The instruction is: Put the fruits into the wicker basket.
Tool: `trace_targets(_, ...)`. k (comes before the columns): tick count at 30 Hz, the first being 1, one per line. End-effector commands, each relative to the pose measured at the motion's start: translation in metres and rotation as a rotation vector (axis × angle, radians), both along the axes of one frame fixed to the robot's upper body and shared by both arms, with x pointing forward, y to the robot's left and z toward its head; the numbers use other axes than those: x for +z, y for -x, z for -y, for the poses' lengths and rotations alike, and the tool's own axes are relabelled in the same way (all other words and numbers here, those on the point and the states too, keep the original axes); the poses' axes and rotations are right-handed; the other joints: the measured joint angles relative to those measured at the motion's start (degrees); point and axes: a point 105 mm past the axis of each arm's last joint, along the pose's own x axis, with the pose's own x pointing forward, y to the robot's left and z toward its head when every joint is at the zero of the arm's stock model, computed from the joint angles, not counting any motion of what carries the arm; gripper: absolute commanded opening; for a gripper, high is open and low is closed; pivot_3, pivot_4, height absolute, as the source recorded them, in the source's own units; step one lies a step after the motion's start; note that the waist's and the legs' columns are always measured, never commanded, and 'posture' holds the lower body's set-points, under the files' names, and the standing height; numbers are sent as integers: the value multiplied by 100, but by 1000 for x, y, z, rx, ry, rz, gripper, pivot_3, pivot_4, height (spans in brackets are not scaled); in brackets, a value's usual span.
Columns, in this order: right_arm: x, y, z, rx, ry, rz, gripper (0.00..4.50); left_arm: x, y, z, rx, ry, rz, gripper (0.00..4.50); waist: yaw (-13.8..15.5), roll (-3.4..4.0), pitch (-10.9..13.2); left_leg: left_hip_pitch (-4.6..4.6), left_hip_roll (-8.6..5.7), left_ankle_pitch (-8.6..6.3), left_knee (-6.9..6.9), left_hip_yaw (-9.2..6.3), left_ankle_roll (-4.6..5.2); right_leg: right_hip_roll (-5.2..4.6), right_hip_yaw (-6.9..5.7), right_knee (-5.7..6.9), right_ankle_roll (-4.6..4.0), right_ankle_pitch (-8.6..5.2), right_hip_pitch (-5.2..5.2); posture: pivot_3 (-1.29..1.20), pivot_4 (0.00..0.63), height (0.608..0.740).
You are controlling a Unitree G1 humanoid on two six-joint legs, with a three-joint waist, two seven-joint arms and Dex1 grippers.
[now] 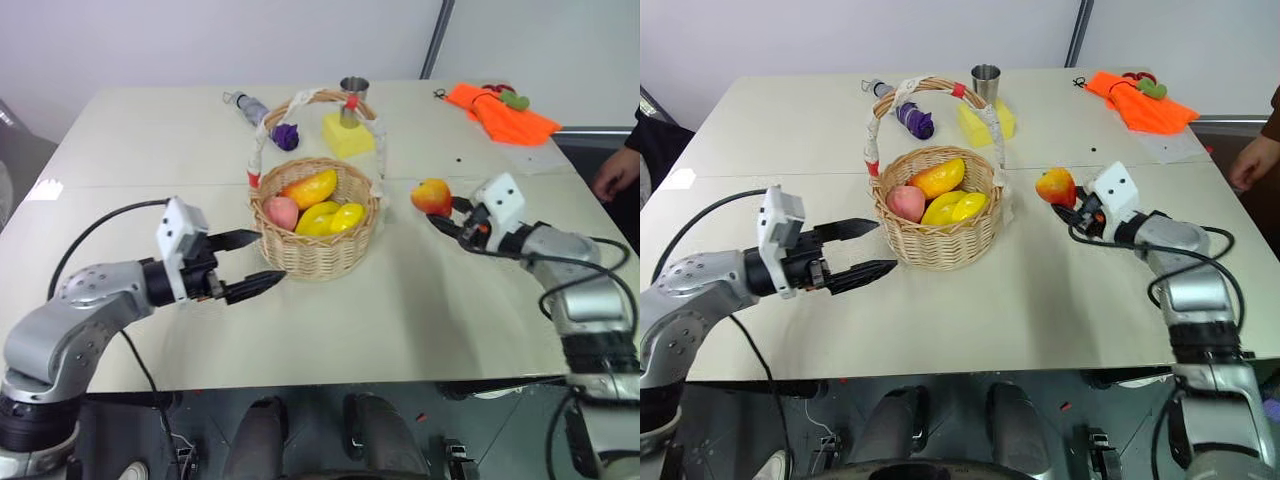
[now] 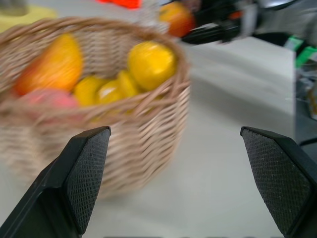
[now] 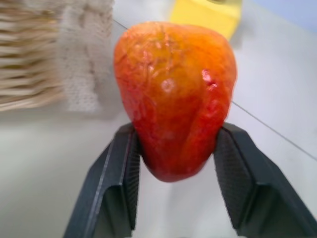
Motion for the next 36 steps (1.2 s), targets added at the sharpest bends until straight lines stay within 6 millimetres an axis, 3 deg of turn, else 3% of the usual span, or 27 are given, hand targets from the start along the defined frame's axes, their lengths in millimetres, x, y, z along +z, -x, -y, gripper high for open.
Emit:
trace_targets(1,40,40,-28,223,-50,48,2080,10,-2,-12,27,0,70,4500,-6,1,0,1,1,0,1,0,0,0,0,0,-1,0,2,0,150,740)
trace_targets(3,47,58,-53,339,-53,16,2080,11,-5,-17,41,16,89,4500,-25,2,1,6,4,0,1,7,0,0,4,0,-2,0,2,0,150,740)
trace_targets(5,51,62,-71,377,-57,6,2080,13,-5,-19,41,29,111,4500,-47,0,0,13,18,0,1,20,0,9,8,0,-13,6,1,0,150,740)
trace_targets(8,57,50,-117,394,-85,31,2080,20,-4,-18,31,69,159,4500,-71,-3,-1,19,24,0,3,28,-1,18,17,-1,-16,8,-3,0,150,740)
trace_targets(10,59,39,-134,367,-97,32,2080,21,-2,-17,25,81,170,4500,-39,-2,-1,14,24,0,0,28,-1,23,21,0,-24,13,-14,0,150,740)
trace_targets(13,60,6,-158,240,-133,20,2080,21,3,-15,20,88,171,4500,-23,-4,-2,1,25,1,2,31,-1,25,29,2,-38,22,-28,0,150,740)
trace_targets(15,57,1,-164,233,-119,18,2080,19,5,-14,23,87,169,4500,9,-10,-6,-19,23,1,1,41,-2,23,39,3,-36,23,-50,0,150,740)
trace_targets(17,59,1,-166,234,-120,29,2080,18,6,-13,27,88,169,4500,35,-12,-7,-51,21,2,5,40,-3,15,37,3,-27,24,-74,0,150,740)
trace_targets(18,63,2,-167,245,-124,48,2678,18,6,-12,30,91,169,4500,31,-12,-7,-69,18,2,8,41,-3,10,37,3,-14,31,-89,0,150,740)
trace_targets(21,69,14,-163,288,-111,105,3848,19,8,-11,40,103,173,4500,0,-12,-7,-92,12,2,14,49,-3,0,39,-3,20,51,-108,0,150,740)
trace_targets(23,70,26,-151,332,-122,107,3848,19,9,-10,41,125,176,4500,11,-12,-7,-91,11,2,13,51,-2,-1,39,-5,22,51,-107,0,150,740)
trace_targets(30,72,40,-115,315,-219,86,3848,16,7,-7,32,168,170,4500,-28,-12,-7,-77,17,2,27,52,-2,14,40,1,10,48,-95,0,150,740)
trace_targets(36,64,-4,-100,75,-288,94,3848,18,5,-4,11,200,192,4500,-35,-12,-8,-73,39,2,48,50,-2,53,58,9,-17,50,-91,0,150,740)
